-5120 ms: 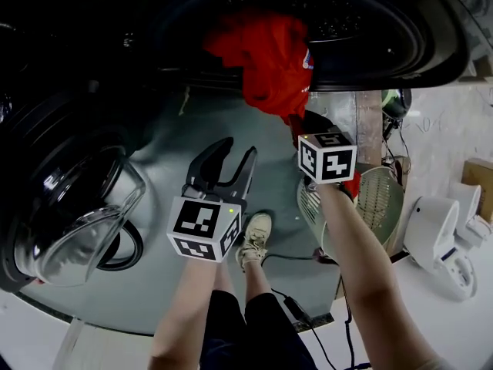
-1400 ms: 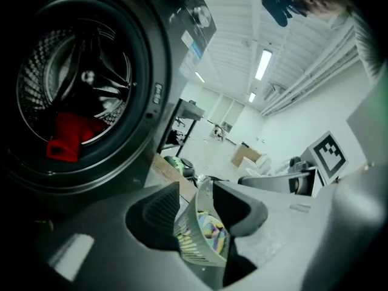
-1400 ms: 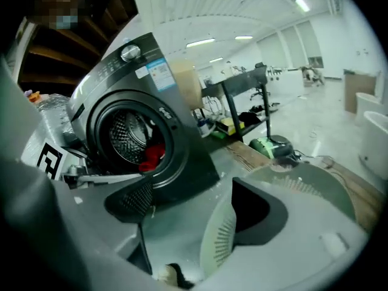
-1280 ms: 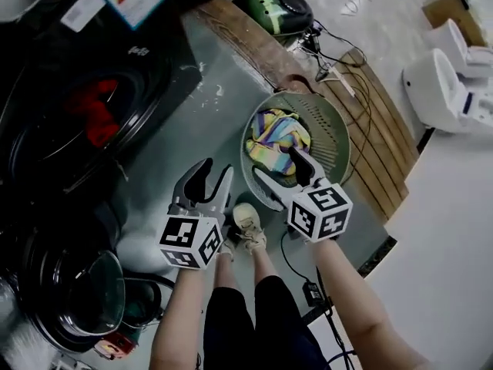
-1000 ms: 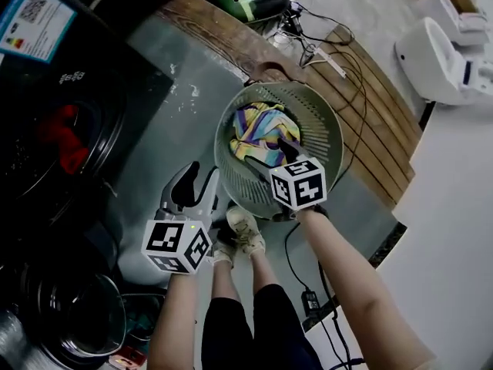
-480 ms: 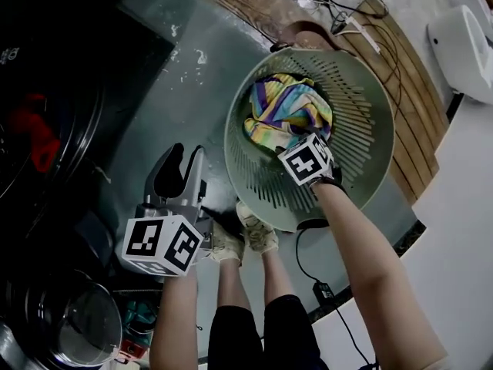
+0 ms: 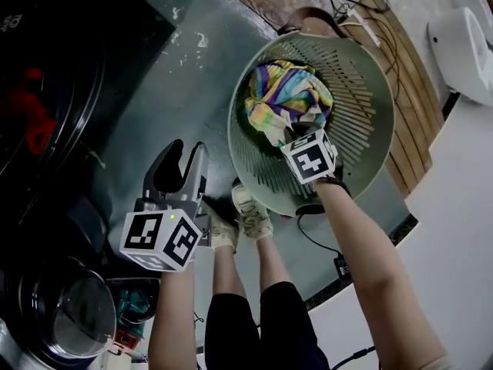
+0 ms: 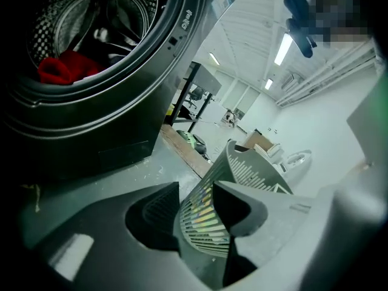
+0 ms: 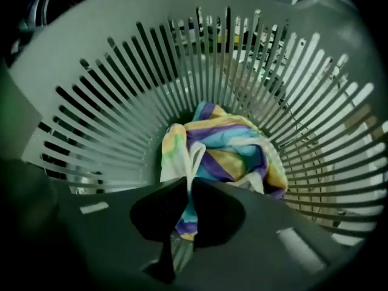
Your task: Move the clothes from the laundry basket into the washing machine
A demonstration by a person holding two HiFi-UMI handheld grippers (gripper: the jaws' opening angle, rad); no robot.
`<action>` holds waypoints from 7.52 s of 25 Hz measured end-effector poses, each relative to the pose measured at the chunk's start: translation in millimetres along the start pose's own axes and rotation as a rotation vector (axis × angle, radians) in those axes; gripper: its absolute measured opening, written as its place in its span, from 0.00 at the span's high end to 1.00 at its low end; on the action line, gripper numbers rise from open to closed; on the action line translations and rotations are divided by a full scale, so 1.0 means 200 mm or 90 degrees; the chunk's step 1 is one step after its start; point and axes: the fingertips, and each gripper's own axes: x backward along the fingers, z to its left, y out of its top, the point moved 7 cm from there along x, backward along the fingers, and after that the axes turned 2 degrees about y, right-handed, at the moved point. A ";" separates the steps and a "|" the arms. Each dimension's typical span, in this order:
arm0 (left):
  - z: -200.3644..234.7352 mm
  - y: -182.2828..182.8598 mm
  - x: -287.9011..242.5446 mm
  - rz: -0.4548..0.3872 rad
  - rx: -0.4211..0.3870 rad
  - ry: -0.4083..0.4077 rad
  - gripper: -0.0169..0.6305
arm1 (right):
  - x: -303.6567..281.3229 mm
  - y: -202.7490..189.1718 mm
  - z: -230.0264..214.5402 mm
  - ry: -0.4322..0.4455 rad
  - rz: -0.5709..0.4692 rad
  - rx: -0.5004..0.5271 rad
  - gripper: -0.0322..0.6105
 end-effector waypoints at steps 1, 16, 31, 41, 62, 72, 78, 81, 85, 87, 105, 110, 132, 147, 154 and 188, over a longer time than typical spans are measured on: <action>-0.03 0.03 0.03 0.005 -0.008 -0.007 0.70 | 0.08 0.01 0.02 0.004 -0.023 -0.019 0.87; -0.57 0.46 0.49 0.048 -0.097 -0.127 0.58 | 1.51 0.35 0.30 0.062 -0.370 -0.166 0.88; -0.52 0.74 0.89 -0.070 -0.203 -0.145 0.89 | 2.15 0.94 1.00 0.367 -0.534 -0.049 0.88; -0.14 0.75 1.26 -0.172 -0.132 -0.067 0.94 | 1.86 1.05 1.32 0.393 -0.486 0.077 0.74; 0.43 0.64 1.42 -0.242 -0.048 0.100 0.93 | 1.07 1.14 1.68 0.248 -0.300 0.262 0.87; 0.68 0.61 1.25 -0.224 0.020 0.143 0.66 | 1.10 1.61 1.76 0.216 -0.472 0.158 0.87; 0.73 0.53 1.25 -0.239 0.035 0.171 0.63 | 1.04 1.89 1.82 0.219 -0.553 0.145 0.87; 0.73 0.50 1.26 -0.241 0.041 0.179 0.63 | 1.06 2.01 1.84 0.228 -0.588 0.133 0.87; 0.75 0.50 1.25 -0.242 0.053 0.188 0.63 | 0.96 2.11 1.87 0.228 -0.562 0.119 0.86; 0.75 0.49 1.24 -0.243 0.057 0.187 0.63 | 0.86 2.11 1.86 0.239 -0.504 0.107 0.71; 0.69 0.35 1.09 -0.205 0.090 0.162 0.63 | 0.57 1.37 1.18 0.061 -0.261 0.129 0.09; 0.68 0.29 1.05 -0.203 0.100 0.163 0.63 | 0.47 1.34 1.06 -0.025 -0.224 0.135 0.49; 0.68 0.34 1.16 -0.210 0.122 0.149 0.63 | 1.07 1.94 1.86 0.286 -0.611 0.141 0.87; 0.76 0.32 0.91 -0.181 0.156 0.119 0.55 | 0.91 1.93 1.92 0.405 -0.493 0.122 0.36; 0.84 0.50 0.72 -0.200 0.150 0.125 0.54 | 1.01 1.85 1.89 0.478 -0.493 0.138 0.40; 1.07 0.86 1.04 -0.354 0.118 0.191 0.94 | 0.44 1.61 1.78 0.304 -0.253 0.185 0.52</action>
